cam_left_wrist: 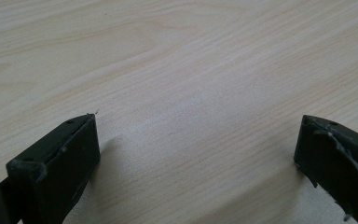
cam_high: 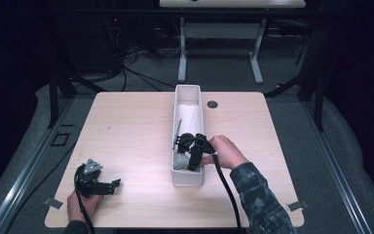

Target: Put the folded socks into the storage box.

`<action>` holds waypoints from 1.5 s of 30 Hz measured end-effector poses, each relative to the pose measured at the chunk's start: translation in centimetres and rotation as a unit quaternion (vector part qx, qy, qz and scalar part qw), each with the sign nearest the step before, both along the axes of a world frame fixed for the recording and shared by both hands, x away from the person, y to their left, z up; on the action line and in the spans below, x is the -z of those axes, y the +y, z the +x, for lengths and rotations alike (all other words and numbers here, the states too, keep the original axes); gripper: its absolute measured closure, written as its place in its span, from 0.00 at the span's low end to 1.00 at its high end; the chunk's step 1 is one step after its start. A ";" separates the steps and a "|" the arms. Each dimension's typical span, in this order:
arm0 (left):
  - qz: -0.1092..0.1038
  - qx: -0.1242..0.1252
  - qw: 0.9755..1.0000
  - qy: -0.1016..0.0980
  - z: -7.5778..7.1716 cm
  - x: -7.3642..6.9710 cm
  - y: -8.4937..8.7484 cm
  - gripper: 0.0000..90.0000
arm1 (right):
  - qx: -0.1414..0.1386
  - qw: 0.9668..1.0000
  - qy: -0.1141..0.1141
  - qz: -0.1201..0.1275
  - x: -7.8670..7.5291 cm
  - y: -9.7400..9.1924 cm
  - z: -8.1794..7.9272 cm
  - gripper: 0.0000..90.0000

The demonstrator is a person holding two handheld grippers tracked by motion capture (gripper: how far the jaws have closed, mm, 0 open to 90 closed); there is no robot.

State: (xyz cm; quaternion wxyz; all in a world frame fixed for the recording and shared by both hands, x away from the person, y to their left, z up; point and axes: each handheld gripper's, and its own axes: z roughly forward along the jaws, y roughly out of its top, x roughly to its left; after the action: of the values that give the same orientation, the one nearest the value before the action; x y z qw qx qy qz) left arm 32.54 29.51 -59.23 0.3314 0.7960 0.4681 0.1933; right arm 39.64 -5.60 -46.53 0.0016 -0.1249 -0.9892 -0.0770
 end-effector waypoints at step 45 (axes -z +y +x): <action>0.000 0.000 1.000 0.000 0.0 0.0 0.0 0.00 | 0.019 1.000 0.002 -0.005 0.0 -0.2 0.3 0.56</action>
State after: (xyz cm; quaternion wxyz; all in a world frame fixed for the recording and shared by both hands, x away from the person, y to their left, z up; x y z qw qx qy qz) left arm 32.54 29.51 -59.23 0.3314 0.7960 0.4681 0.1933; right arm 39.93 -5.80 -46.56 0.0014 -0.1435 -0.9870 -0.0717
